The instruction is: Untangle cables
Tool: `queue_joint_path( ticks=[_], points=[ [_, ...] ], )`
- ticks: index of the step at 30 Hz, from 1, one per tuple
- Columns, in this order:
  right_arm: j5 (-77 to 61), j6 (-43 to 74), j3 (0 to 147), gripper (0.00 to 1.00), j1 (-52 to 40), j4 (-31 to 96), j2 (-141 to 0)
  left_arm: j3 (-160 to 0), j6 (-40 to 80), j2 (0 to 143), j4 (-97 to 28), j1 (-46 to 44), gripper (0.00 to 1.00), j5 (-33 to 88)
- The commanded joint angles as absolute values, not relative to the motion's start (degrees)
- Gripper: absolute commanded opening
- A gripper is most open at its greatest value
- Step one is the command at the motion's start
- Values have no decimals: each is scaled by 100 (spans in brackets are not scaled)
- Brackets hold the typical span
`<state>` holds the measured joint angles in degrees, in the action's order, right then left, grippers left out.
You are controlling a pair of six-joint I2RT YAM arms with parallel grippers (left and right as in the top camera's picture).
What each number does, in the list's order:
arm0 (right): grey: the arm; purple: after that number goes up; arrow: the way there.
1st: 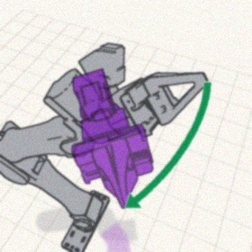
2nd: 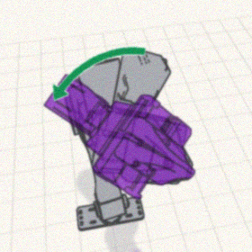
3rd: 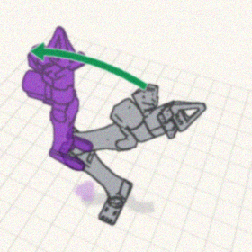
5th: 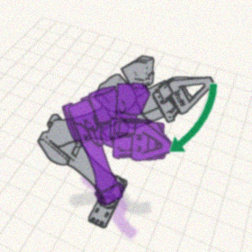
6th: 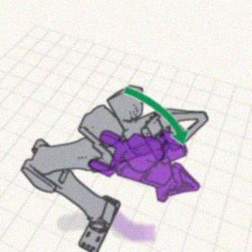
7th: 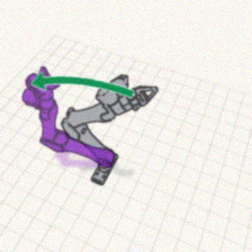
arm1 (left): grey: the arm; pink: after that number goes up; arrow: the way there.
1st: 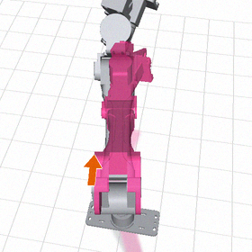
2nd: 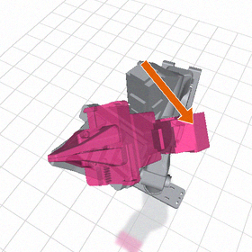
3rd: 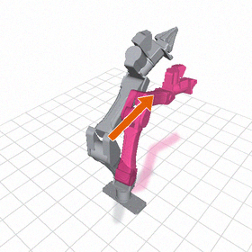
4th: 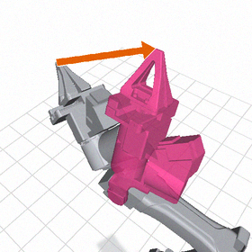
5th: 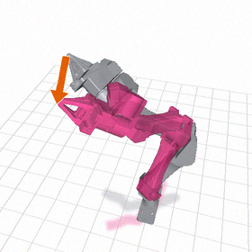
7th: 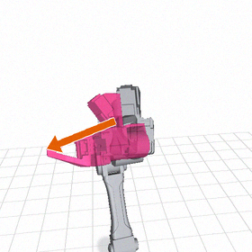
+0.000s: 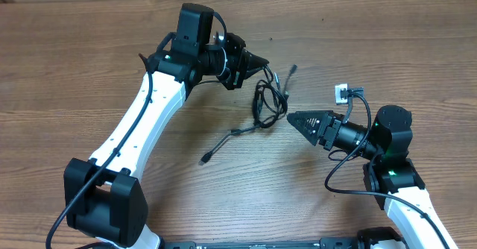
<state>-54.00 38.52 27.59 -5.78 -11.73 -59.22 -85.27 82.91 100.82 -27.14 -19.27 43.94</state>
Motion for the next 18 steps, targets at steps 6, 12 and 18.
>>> queue_joint_path(
  ticks=[6,12,18],
  points=[
    [-5408,3760,2858,59,-611,-1184,-5918,-8652,3636,9926,-3131,-1920,4,2340],
    [-5408,3763,2858,59,-611,-1177,-5918,-8652,3424,9926,-3894,-1920,4,628],
    [-5406,3763,2858,59,-611,-1166,-5918,-8652,3489,9926,-4401,-1920,4,-530]
  ],
)
